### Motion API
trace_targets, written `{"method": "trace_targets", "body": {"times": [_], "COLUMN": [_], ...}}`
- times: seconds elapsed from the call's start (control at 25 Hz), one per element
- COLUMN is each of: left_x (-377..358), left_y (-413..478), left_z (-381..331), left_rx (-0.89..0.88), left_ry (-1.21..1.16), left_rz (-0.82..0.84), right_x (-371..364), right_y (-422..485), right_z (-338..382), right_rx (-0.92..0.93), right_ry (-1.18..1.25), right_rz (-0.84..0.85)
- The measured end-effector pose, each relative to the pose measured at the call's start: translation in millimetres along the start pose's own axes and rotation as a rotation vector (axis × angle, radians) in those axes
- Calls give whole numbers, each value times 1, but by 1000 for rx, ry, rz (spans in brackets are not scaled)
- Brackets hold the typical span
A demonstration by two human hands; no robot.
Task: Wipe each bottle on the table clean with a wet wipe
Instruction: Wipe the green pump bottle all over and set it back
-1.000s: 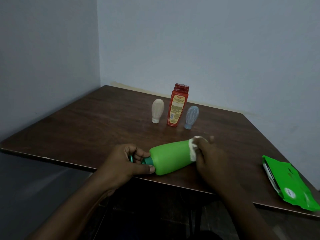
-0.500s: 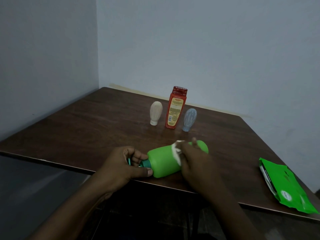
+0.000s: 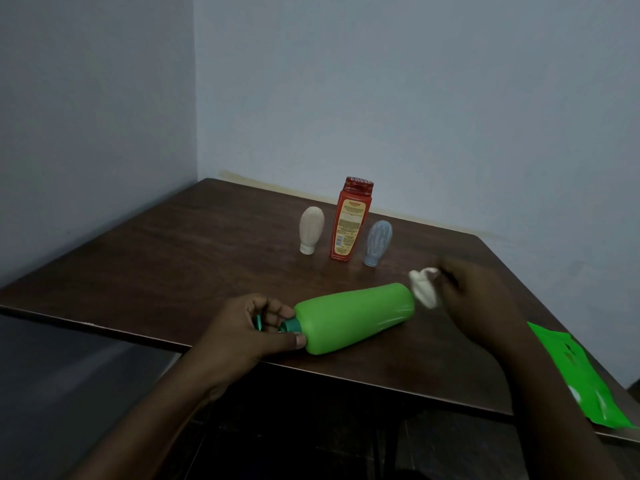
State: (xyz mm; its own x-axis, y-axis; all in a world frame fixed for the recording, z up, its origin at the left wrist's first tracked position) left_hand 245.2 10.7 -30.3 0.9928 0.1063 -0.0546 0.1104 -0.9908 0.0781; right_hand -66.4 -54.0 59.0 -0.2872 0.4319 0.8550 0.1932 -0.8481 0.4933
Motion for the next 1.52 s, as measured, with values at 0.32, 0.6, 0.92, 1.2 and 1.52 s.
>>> {"method": "trace_targets", "body": {"times": [0.32,0.6,0.92,1.2,1.52], "left_x": [0,-2,-1,0,1], "left_y": [1,4,7,7,7], "left_z": [1,1,3,1,3], "left_rx": [102,130,173,171,164], "left_ry": [-134,-170,-229,-217,-221], "left_rz": [-13,3,19,34,40], "right_x": [-59,-61,-68,-78,-74], "right_y": [-14,-49,-44,-48,-61], "right_z": [66,74,34,17,48], "right_rx": [133,404,45,93,136], "right_ry": [17,-7,-199,-134,20], "right_rz": [104,10,-118,-158,-197]}}
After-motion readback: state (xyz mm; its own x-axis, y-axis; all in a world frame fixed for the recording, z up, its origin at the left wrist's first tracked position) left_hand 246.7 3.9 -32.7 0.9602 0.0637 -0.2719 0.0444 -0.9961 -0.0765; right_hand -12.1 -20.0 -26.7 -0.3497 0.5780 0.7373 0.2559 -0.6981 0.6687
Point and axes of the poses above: each hand's wrist, its own y-axis towards the middle knuckle, its own x-axis out of the back of the hand, z = x × y, the point moved 1 cm from there along y, towards the middle knuckle, and after that the axes turned 7 degrees about -y, right-handed, at the moved point
